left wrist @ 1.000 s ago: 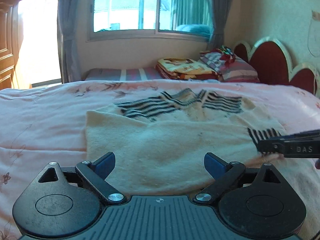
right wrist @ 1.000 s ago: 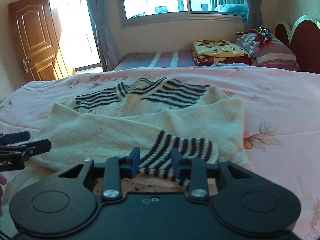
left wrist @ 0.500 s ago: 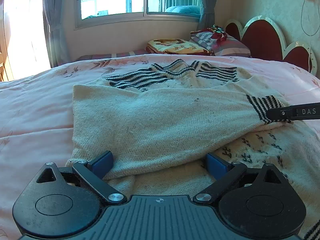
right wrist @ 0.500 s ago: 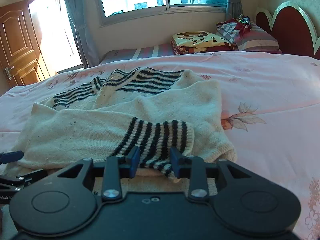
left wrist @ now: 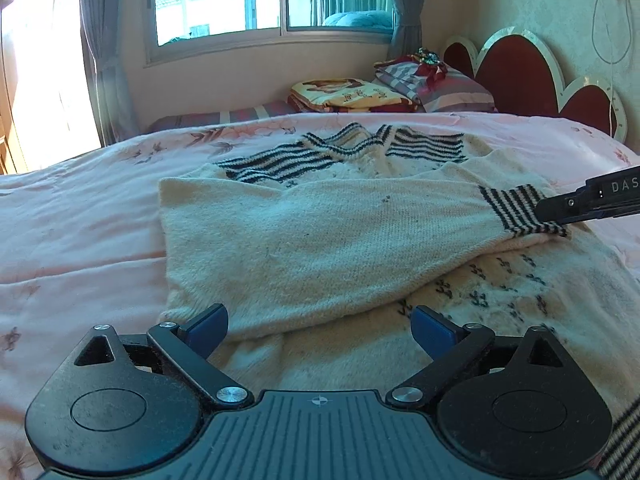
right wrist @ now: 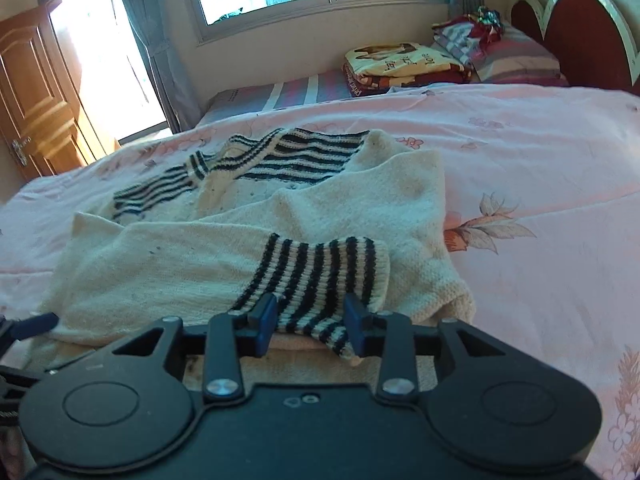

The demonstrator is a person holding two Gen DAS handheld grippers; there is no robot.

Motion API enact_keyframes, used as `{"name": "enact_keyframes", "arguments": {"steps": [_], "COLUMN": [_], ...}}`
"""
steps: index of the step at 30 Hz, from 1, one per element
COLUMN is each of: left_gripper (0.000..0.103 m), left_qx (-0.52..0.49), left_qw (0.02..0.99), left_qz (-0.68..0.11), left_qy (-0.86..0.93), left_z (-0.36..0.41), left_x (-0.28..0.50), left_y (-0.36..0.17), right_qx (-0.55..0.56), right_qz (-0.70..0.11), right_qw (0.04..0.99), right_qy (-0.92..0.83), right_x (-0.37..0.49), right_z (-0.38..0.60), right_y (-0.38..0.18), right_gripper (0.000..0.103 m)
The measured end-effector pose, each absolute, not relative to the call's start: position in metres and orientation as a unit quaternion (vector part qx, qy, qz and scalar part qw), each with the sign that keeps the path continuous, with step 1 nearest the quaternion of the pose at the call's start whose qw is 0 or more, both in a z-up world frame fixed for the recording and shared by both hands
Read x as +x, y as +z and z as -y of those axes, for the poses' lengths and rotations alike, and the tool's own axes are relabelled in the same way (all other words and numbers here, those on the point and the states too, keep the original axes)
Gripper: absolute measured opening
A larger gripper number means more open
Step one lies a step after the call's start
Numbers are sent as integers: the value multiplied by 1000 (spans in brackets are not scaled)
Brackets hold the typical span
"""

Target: Fold small clothes

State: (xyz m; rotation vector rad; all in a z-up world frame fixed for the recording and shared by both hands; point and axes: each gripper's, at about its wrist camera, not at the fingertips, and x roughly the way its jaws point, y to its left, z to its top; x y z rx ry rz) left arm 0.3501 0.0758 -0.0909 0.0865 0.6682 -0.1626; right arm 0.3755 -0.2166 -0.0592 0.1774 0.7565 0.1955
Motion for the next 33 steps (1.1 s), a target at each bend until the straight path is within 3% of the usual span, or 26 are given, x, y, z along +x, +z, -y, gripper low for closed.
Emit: {"name": "enact_keyframes", "arguments": {"steps": [3, 4, 5, 7, 12, 17, 25, 31, 33], "left_gripper": [98, 85, 61, 52, 52, 52, 52, 51, 45], "left_qx": [-7, -23, -42, -95, -202, -299, -413, -419, -417], "left_qw": [935, 932, 927, 914, 886, 854, 799, 803, 806], "left_qz": [-345, -351, -362, -387, -411, -415, -413, -398, -396], "left_qy": [-85, -84, -84, -76, -80, -94, -144, -143, -137], "left_z": [-103, -111, -119, -134, -142, -141, -148, -145, -144], "left_x": [305, 289, 273, 239, 172, 156, 174, 165, 159], "left_y": [-84, -84, -85, -90, -98, -114, -143, -148, -149], "right_qx": [92, 99, 107, 127, 244, 322, 363, 343, 342], "right_qz": [-370, -375, -384, -399, -434, -447, -460, -467, -472], "right_qw": [917, 912, 908, 898, 856, 811, 775, 777, 775], "right_qy": [121, 129, 133, 133, 141, 198, 238, 247, 246], "right_x": [336, 319, 303, 267, 193, 168, 188, 194, 193], "right_z": [238, 248, 258, 279, 328, 342, 333, 320, 322], "right_y": [-51, -51, -54, -60, -85, -104, -117, -114, -115], "right_gripper": [40, 39, 38, 36, 37, 37, 33, 28, 23]}}
